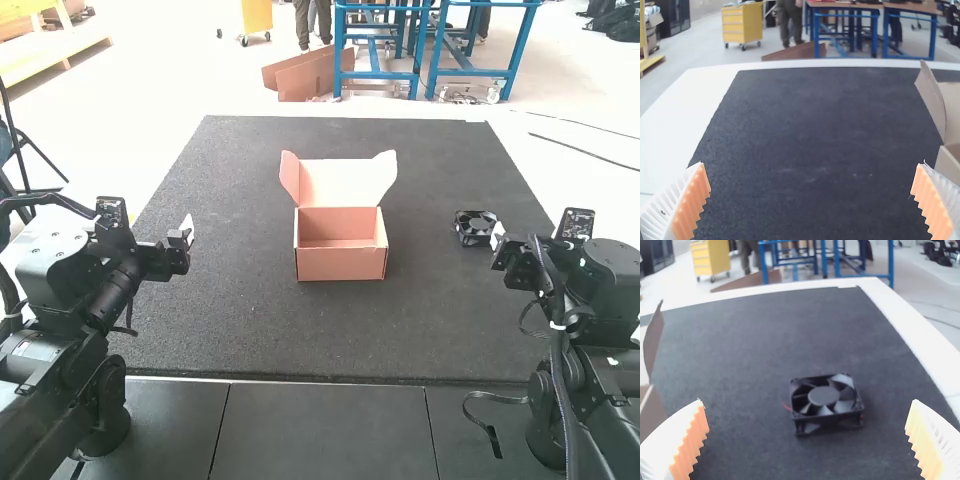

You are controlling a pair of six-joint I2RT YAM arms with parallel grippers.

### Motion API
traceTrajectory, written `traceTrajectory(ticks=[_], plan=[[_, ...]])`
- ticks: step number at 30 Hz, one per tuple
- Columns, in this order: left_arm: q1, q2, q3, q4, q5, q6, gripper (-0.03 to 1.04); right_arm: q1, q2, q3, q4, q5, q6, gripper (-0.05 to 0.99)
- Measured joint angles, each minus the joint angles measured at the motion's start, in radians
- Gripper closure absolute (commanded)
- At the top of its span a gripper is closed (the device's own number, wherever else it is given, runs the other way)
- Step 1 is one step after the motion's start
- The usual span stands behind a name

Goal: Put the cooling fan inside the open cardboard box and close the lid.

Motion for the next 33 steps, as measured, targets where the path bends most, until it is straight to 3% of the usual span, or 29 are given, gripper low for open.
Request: traceTrajectory(ticks=[1, 2, 33], plan=[[0.035, 0.0, 0.0, 0.0, 0.003, 0.0, 0.05, 0.0, 0.0, 0.0, 0.001, 0.0, 0.0, 0.02], [0.037, 0.0, 0.0, 0.0, 0.003, 0.0, 0.05, 0.0, 0.0, 0.0, 0.0, 0.0, 0.0, 0.02], [0.037, 0.0, 0.0, 0.005, 0.003, 0.0, 0.05, 0.0, 0.0, 0.0, 0.003, 0.0, 0.0, 0.03]])
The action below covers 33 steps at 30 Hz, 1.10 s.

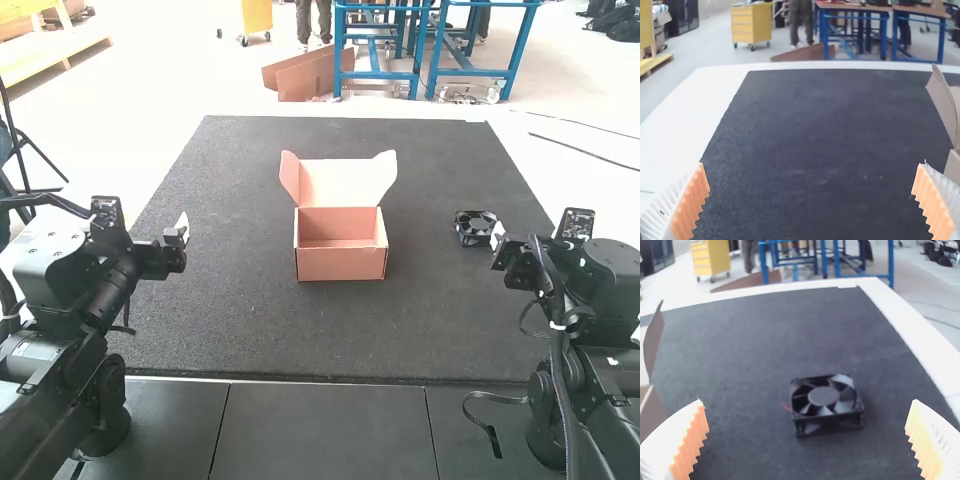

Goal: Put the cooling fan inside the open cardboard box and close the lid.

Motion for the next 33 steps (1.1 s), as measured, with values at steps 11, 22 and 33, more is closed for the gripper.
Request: traceTrajectory(ticks=[11, 22, 33], plan=[[0.0, 0.0, 0.0, 0.165, 0.0, -0.007, 0.05, 0.0, 0.0, 0.0, 0.181, -0.003, 0.001, 0.03], [0.0, 0.05, 0.092, 0.177, 0.0, -0.006, 0.05, 0.0, 0.113, 0.084, 0.222, -0.007, 0.009, 0.03], [0.0, 0.439, 0.432, 0.033, -0.002, -0.006, 0.04, 0.0, 0.634, 0.54, 0.015, 0.037, 0.068, 0.03]])
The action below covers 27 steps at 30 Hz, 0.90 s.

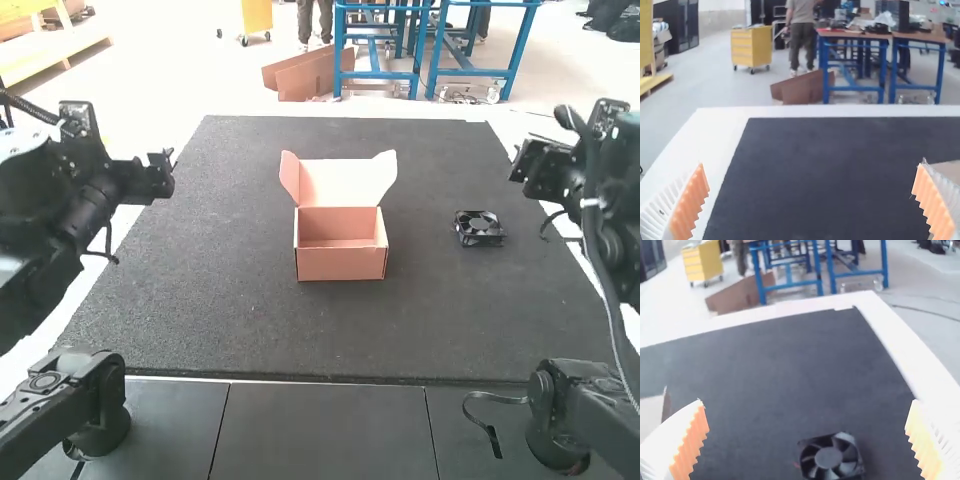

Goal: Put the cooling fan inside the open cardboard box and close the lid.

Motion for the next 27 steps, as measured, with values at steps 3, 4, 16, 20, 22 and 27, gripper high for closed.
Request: traceTrajectory(ticks=[3, 4, 16, 20, 22, 27], plan=[[0.0, 0.112, 0.12, -0.099, -0.01, 0.0, 0.04, 0.0, 0.127, 0.152, -0.135, 0.007, -0.016, 0.03], [0.0, 0.151, 0.163, -0.141, -0.014, 0.0, 0.04, 0.0, 0.167, 0.204, -0.186, 0.008, -0.032, 0.03], [0.0, 0.423, 0.413, -0.504, -0.018, 0.0, 0.04, -0.009, 0.444, 0.594, -0.454, -0.024, -0.096, 0.05], [0.0, 0.466, 0.444, -0.578, -0.018, 0.0, 0.04, -0.047, 0.591, 0.714, -0.537, -0.026, -0.099, 0.04], [0.0, 0.482, 0.459, -0.602, -0.018, 0.0, 0.04, -0.075, 0.658, 0.758, -0.562, -0.027, -0.106, 0.04], [0.0, 0.497, 0.511, -0.632, -0.018, 0.0, 0.04, -0.135, 0.809, 0.888, -0.668, -0.029, -0.135, 0.04]])
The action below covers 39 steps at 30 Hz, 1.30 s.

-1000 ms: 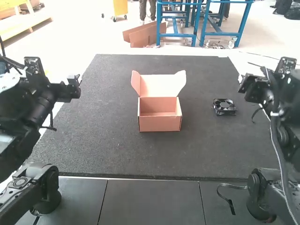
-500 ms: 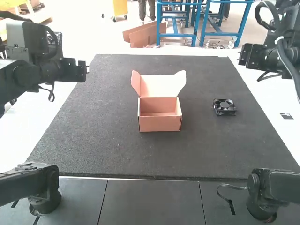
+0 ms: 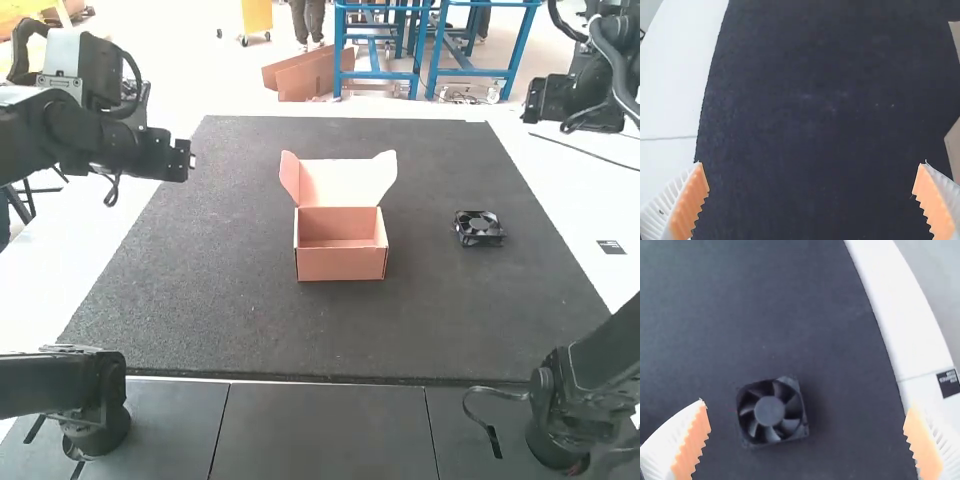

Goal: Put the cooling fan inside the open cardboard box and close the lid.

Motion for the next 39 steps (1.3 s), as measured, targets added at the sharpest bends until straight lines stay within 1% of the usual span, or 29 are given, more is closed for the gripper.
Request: traceTrajectory(ticks=[2, 5, 14, 21, 30, 39], plan=[[0.0, 0.006, 0.019, -0.005, 0.0, 0.0, 0.04, -0.017, 0.072, 0.061, -0.046, -0.001, -0.015, 0.04], [0.0, 0.013, 0.025, -0.01, 0.0, 0.0, 0.04, -0.037, 0.177, 0.127, -0.085, -0.011, -0.044, 0.04], [0.0, 0.019, 0.025, -0.014, 0.0, 0.0, 0.04, -0.065, 0.418, 0.218, -0.173, -0.019, -0.119, 0.04], [0.0, 0.019, 0.025, -0.011, 0.0, 0.0, 0.04, -0.065, 0.522, 0.225, -0.184, -0.02, -0.154, 0.04], [0.0, 0.019, 0.025, 0.003, 0.0, 0.0, 0.04, -0.065, 0.551, 0.225, -0.183, -0.027, -0.163, 0.04], [0.0, 0.019, 0.025, -0.001, 0.0, 0.0, 0.04, -0.064, 0.632, 0.225, -0.179, -0.064, -0.153, 0.04]])
